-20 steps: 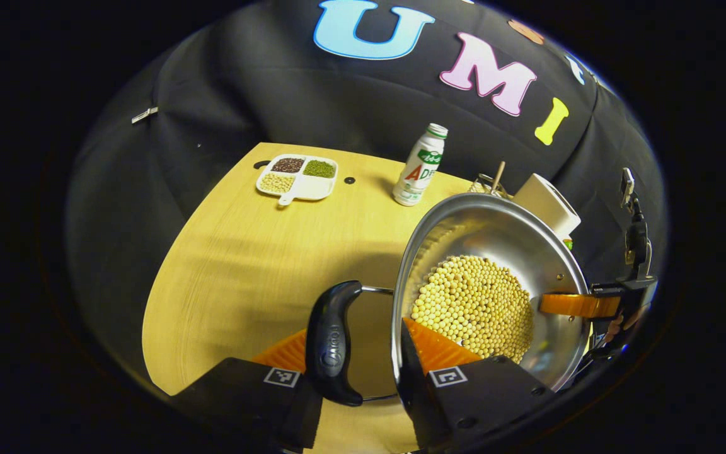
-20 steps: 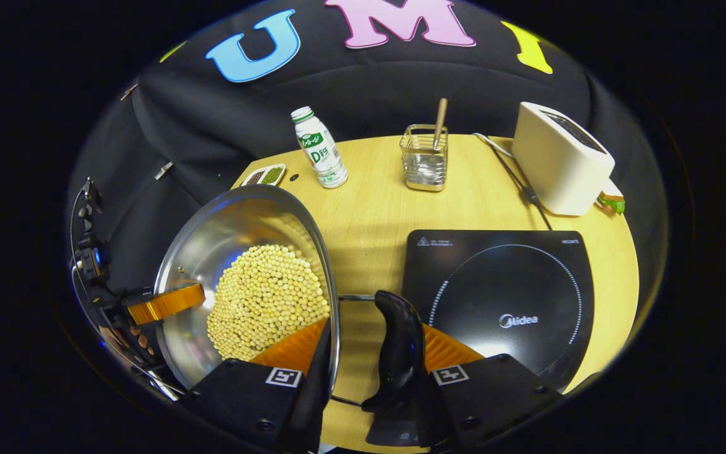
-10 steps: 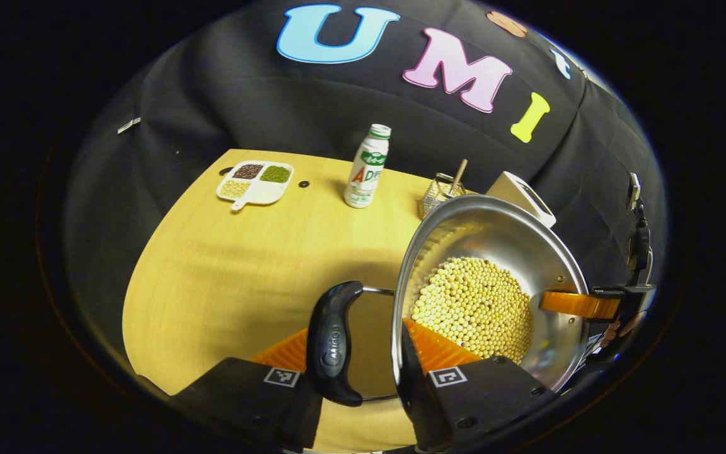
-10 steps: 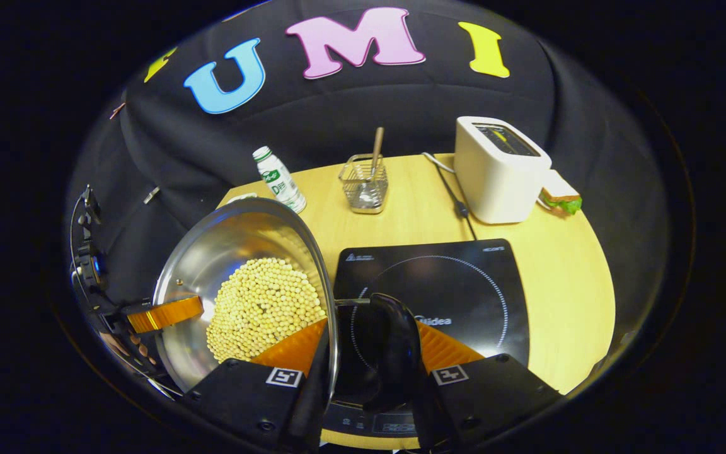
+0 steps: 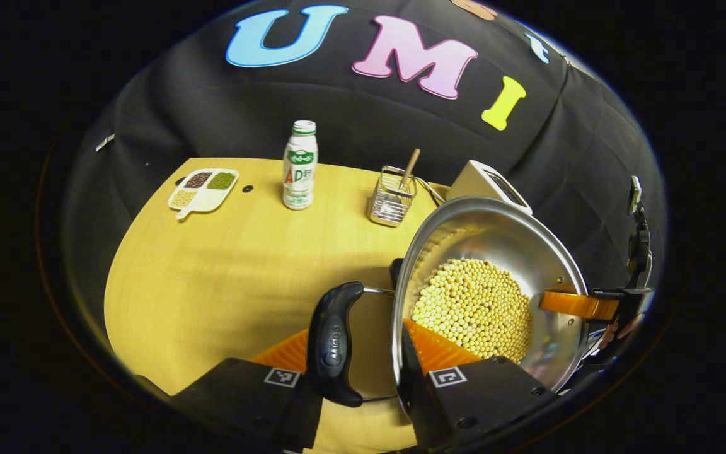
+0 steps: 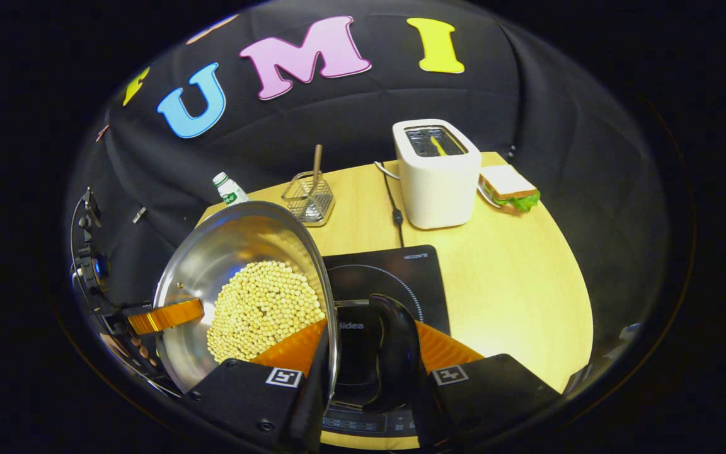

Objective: First push the handle of the pot to place it horizontally, then grasp the pot with both hands and set it on the induction cooktop.

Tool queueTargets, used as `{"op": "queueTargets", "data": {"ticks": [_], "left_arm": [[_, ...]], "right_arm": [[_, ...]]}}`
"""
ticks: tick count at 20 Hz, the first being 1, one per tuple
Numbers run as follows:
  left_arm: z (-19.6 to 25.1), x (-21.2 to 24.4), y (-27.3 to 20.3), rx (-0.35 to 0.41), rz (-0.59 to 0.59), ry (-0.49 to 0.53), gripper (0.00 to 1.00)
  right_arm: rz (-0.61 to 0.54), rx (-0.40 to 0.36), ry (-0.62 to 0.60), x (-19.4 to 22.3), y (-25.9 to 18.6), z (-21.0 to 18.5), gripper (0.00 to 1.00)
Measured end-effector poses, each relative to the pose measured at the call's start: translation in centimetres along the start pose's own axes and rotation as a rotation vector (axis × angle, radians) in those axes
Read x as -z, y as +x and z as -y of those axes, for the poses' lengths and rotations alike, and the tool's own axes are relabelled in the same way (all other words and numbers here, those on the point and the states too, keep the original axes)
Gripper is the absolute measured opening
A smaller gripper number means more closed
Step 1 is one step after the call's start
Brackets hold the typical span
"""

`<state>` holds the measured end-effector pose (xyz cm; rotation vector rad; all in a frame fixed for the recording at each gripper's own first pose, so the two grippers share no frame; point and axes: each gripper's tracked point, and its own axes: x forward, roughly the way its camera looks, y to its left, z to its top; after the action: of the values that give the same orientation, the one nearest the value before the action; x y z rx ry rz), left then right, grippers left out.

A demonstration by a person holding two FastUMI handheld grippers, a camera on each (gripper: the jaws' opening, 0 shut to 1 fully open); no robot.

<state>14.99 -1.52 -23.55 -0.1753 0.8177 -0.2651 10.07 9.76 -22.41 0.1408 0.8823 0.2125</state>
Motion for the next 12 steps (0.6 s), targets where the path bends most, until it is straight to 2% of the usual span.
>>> {"op": "queueTargets", "data": {"ticks": [1,5,6,7,12], "left_arm": [[0.8,0.1,0.5,0.003,-0.005,0.003,0.59],[3.4,0.6,2.3,0.006,-0.021,0.015,0.59],[3.9,0.8,2.8,0.005,-0.022,0.017,0.59],[4.2,1.0,3.2,0.003,-0.024,0.014,0.59],[5.7,1.7,5.7,-0.012,-0.031,-0.003,0.59]], "right_arm": [[-0.001,0.004,0.006,0.0,0.0,0.9,0.60],[-0.013,0.011,0.026,0.3,0.1,4.0,0.60],[-0.015,0.011,0.028,0.2,0.3,4.6,0.55],[-0.019,0.011,0.029,0.3,0.7,5.2,0.60],[-0.040,0.009,0.030,0.2,2.6,7.2,0.60]]}}
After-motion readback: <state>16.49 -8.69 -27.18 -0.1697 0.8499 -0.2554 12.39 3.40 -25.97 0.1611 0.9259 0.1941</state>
